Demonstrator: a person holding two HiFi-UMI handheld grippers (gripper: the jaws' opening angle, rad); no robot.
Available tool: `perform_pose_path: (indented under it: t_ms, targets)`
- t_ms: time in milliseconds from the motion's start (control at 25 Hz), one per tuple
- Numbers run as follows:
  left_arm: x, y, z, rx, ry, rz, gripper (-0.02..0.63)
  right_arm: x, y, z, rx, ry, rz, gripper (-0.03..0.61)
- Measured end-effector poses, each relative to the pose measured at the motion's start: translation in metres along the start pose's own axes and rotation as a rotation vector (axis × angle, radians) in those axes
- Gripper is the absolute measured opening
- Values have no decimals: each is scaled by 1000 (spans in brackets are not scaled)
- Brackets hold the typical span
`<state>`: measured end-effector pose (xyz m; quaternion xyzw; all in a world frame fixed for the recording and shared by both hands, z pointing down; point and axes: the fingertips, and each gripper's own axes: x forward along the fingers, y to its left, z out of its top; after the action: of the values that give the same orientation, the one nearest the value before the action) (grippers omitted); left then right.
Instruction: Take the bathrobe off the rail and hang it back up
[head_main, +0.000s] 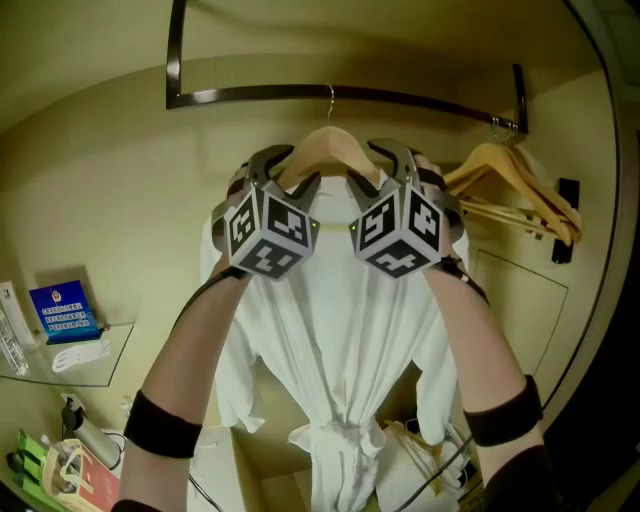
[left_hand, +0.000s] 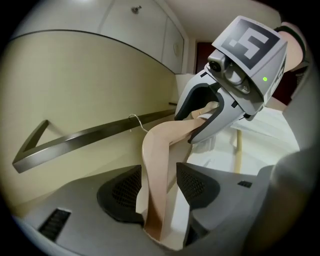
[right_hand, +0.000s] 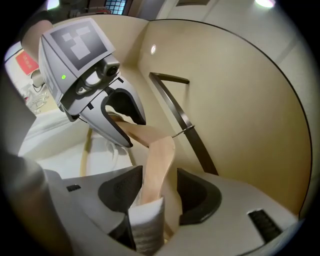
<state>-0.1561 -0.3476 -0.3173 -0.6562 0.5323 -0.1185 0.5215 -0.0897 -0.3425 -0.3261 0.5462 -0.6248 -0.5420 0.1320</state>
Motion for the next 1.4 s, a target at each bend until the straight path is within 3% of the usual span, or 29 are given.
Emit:
perform_pose_path:
  t_ms: [120,240,320,600,1000,1400]
  targets:
    - [9,3,-4,-4,17,9,221,9,7,-3,-23,16,35,247]
    - [14,7,-7,-9,33,16,191,17,8,-1,-46,20,44,167]
    - [14,7,-7,11,40,23,149,18,7,-1,-31,9,42,169]
    - [14,7,-5,30,44,37,147,16,6,-1,3,-12,9,164]
    - [3,30,16,-40,6,56,144,7,-17,25,-26,-47,-48,158]
    - [-25,15,18,-73,-4,29,145,-20,-3,30,-29,-38,-16,158]
